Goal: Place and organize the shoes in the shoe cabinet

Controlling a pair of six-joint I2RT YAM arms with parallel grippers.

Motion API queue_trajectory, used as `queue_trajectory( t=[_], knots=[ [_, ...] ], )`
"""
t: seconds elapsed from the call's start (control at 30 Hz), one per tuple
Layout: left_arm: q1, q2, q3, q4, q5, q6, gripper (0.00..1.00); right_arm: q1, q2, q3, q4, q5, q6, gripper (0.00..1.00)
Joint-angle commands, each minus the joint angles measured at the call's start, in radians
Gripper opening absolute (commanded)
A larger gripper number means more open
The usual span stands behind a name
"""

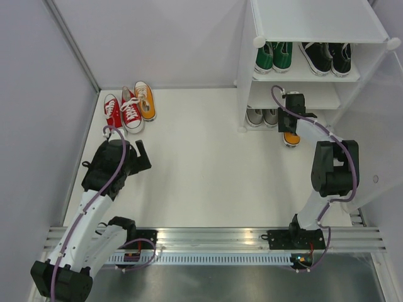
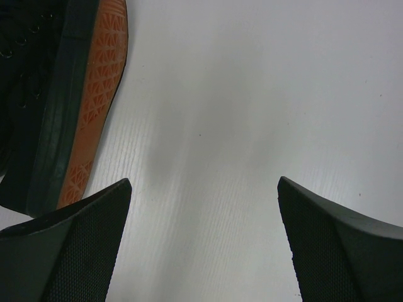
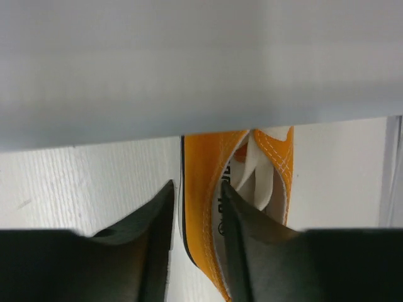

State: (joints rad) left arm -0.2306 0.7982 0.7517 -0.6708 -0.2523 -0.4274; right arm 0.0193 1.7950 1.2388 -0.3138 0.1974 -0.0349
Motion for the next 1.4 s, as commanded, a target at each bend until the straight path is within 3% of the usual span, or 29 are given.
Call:
queue_trajectory(
  t=[0.0, 0.2, 0.3, 0.4, 0.53, 0.67, 1.03, 1.37],
  knots=[
    [0.004, -0.005, 0.003, 0.036, 0.027, 0.033, 1.0, -0.005, -0.006, 0.022, 0.09, 0.036, 0.012, 0.51],
    [0.004, -0.008, 0.001, 0.037, 0.035, 0.035, 1.0, -0.002, -0.201, -0.077, 0.082, -0.002, 0.214, 0.69],
    [0.004, -0.007, 0.001, 0.036, 0.038, 0.038, 1.0, -0.004, -0.339, -0.178, 0.088, 0.036, 0.337, 0.82],
    [0.004, -0.01, -0.002, 0.036, 0.033, 0.035, 1.0, -0.01, -0.428, -0.264, 0.056, 0.099, 0.426, 0.88],
    [0.004, -0.01, -0.005, 0.037, 0.035, 0.035, 1.0, -0.1, -0.486, -0.407, 0.117, -0.002, 0.623, 0.88],
    [0.002, -0.008, -0.005, 0.037, 0.036, 0.033, 1.0, -0.215, -0.532, -0.553, 0.295, -0.221, 0.809, 0.87],
    [0.004, -0.01, -0.006, 0.037, 0.035, 0.035, 1.0, -0.242, -0.508, -0.656, 0.602, -0.207, 1.084, 0.86],
    [0.004, -0.004, -0.005, 0.036, 0.031, 0.035, 1.0, -0.246, -0.407, -0.671, 0.63, -0.204, 1.205, 0.85]
  ],
)
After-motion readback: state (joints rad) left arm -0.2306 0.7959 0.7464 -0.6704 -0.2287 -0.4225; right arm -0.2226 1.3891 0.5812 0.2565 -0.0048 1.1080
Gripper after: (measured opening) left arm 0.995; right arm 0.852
